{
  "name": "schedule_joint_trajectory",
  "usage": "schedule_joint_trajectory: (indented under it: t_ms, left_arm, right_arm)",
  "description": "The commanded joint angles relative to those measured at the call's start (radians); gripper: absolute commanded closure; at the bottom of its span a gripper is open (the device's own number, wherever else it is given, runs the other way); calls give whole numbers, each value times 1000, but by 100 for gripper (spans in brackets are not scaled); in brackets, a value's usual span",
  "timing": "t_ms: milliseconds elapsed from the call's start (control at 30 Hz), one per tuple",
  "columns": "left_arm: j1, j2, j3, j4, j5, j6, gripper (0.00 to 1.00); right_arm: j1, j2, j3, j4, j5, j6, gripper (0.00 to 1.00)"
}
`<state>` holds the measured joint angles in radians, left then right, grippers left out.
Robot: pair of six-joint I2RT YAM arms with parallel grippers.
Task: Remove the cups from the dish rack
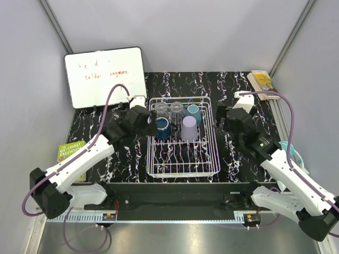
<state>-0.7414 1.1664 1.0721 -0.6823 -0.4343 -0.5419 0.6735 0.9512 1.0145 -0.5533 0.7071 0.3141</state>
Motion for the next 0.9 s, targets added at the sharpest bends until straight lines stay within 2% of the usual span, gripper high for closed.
schedule_joint_trajectory:
  t_ms: [0, 233, 400, 633, 867]
  left_arm:
    - [45, 16, 48, 27, 43, -6, 1]
    - [62, -148, -66, 41, 8, 17, 1]
    - [66, -257, -107, 41, 2, 48, 1]
    - [66, -257, -146, 27, 35, -18, 1]
    - [66, -226, -164, 26, 57, -29, 1]
  right_arm:
    - [6, -14, 7, 50, -142, -6, 0]
    - [6, 53, 64, 67, -172, 79, 0]
    - [6, 217, 216, -52, -239, 80, 0]
    - [18, 331, 260, -48, -347, 105, 0]
    - [133, 460, 268, -30, -255, 126, 0]
